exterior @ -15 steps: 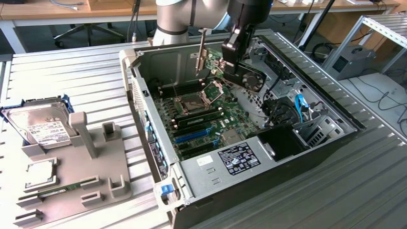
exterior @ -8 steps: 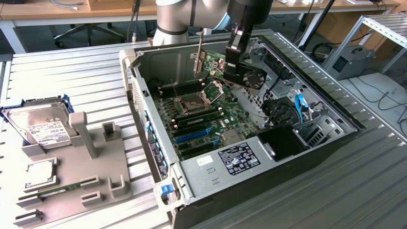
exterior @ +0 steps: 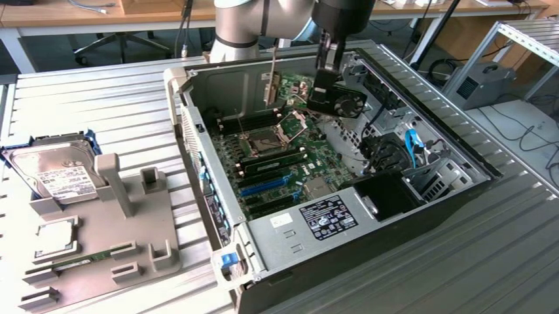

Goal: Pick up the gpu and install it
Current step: 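Insert the gpu into the slot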

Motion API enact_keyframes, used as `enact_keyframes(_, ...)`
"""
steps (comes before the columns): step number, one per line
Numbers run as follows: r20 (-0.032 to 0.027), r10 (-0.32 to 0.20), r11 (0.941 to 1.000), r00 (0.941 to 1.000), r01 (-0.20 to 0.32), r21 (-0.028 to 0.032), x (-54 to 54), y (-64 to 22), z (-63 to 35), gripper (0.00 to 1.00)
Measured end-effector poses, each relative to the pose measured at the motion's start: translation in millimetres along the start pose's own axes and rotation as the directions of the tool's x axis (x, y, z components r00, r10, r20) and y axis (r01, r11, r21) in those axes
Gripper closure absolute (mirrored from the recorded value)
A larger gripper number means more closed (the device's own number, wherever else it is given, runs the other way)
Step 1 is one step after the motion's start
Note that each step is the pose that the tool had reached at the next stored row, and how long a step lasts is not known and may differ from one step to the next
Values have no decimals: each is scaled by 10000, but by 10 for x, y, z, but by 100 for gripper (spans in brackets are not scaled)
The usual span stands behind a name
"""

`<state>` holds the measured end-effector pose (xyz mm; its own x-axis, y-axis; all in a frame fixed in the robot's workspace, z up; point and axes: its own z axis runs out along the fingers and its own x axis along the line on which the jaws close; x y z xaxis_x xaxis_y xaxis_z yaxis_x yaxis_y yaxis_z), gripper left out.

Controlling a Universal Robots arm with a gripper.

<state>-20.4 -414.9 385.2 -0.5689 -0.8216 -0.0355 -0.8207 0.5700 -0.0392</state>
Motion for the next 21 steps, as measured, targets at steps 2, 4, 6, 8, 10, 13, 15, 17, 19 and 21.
enact_keyframes(2,21,-538,9985,9985,538,-19,0,0,3,71)
enact_keyframes(4,43,-1058,9944,9944,1058,-35,0,0,5,71)
enact_keyframes(6,74,-1742,9847,9847,1743,-56,0,0,8,71)
enact_keyframes(8,92,-2144,9767,9767,2145,-67,0,0,10,71)
enact_keyframes(10,109,-2508,9680,9680,2509,-77,0,0,12,71)
enact_keyframes(13,142,-3160,9487,9487,3161,-92,1,1,15,71)
enact_keyframes(15,163,-3570,9340,9340,3571,-101,0,1,17,71)
enact_keyframes(17,183,-3943,9188,9188,3945,-108,1,1,19,71)
enact_keyframes(19,203,-4295,9029,9028,4298,-115,1,1,21,71)
enact_keyframes(21,222,-4630,8861,8861,4633,-120,1,1,22,71)
